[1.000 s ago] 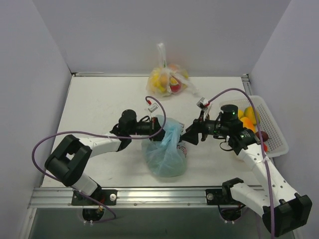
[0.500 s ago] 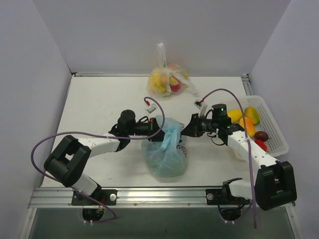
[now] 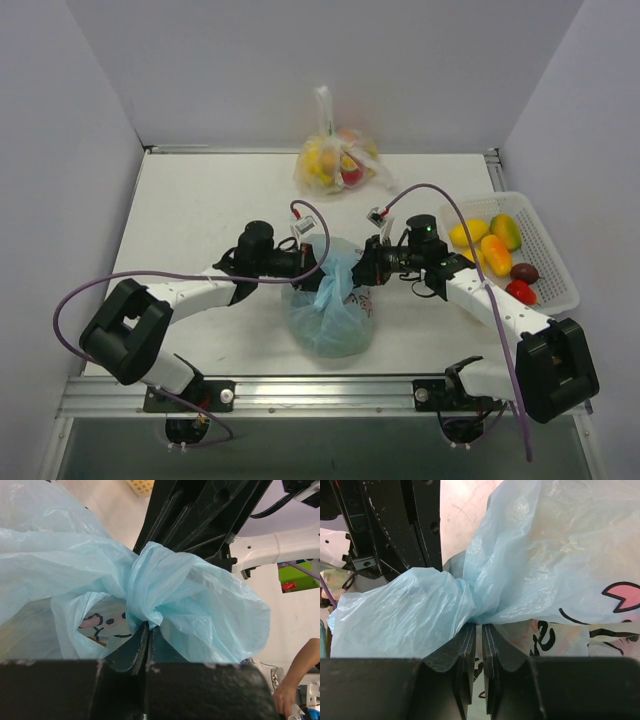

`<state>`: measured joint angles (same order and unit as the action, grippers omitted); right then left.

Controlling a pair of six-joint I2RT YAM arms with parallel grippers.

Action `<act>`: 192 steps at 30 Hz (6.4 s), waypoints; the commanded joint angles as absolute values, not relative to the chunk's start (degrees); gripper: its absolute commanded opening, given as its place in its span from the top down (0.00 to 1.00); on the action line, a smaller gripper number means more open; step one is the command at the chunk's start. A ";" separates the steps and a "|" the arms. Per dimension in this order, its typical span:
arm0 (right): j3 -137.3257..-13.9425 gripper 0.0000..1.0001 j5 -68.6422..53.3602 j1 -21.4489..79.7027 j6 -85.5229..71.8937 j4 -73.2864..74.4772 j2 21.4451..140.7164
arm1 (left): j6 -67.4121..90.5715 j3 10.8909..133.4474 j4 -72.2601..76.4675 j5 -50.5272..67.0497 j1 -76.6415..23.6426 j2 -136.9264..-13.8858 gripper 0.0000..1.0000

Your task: Place the fake fruits into the plastic bag and tie a complex knot

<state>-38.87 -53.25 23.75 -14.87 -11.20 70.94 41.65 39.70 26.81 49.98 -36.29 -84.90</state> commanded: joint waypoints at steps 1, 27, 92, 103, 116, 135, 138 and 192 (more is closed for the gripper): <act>-37.97 0.87 -56.59 24.96 -14.93 -14.39 70.93 | 44.98 43.59 30.57 53.16 -36.56 -85.25 1.00; -37.88 0.59 -61.44 25.84 -35.15 -36.12 71.28 | 45.00 40.43 22.76 47.54 -36.12 -82.53 1.00; -40.60 0.34 -57.30 29.09 -29.97 -29.45 70.05 | 68.99 44.30 64.16 49.66 -41.75 -95.01 1.00; -41.22 0.34 -57.74 28.30 -29.09 -27.42 69.35 | 66.19 35.95 64.34 53.26 -43.59 -90.54 1.00; -43.15 0.28 -58.62 28.39 -22.80 -17.96 69.35 | 70.66 41.22 74.35 55.29 -42.54 -93.60 1.00; -49.57 0.29 -64.59 19.34 5.01 28.65 60.91 | 69.00 41.66 72.07 56.34 -42.27 -93.96 1.00; -50.27 0.46 -66.71 19.60 2.39 25.85 61.69 | 68.47 40.70 71.46 56.25 -43.32 -93.95 1.00; -51.07 0.52 -64.86 17.58 13.80 38.93 59.95 | 58.97 37.44 71.10 53.26 -46.76 -97.56 1.00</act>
